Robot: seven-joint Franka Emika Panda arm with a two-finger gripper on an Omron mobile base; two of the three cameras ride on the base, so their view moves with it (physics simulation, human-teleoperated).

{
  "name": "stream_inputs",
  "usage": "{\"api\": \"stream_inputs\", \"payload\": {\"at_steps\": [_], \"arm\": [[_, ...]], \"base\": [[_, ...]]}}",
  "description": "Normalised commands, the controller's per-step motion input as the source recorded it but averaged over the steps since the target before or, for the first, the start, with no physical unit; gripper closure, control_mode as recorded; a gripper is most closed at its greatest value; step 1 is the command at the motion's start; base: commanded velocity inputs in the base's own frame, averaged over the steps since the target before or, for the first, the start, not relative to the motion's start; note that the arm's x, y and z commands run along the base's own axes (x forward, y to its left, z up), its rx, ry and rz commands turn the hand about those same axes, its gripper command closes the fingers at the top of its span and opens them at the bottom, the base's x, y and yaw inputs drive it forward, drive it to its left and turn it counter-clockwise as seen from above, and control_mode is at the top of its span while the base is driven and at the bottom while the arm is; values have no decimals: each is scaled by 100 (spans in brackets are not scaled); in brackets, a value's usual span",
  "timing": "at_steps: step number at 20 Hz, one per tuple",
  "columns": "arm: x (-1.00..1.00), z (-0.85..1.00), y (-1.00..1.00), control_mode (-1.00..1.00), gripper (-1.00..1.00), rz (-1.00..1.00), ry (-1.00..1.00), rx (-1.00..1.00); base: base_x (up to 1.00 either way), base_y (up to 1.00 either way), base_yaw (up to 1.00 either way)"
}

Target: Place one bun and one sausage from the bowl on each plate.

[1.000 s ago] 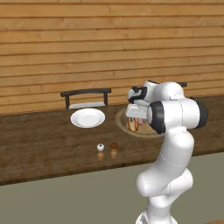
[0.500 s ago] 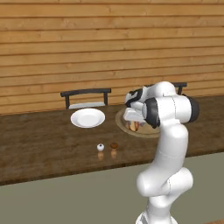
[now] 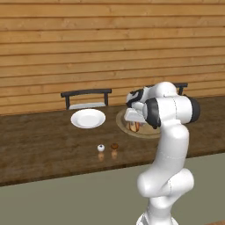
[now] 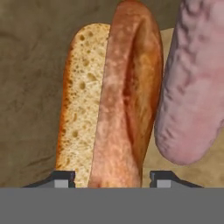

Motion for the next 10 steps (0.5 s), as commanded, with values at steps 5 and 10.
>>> {"api": "stream_inputs", "payload": {"at_steps": [5, 10], "arm": [[-13, 17, 9, -100, 100, 0, 0, -1], [-25, 64, 3, -100, 100, 0, -3, -1]], "base": [[0, 0, 0], [0, 0, 0]]}}
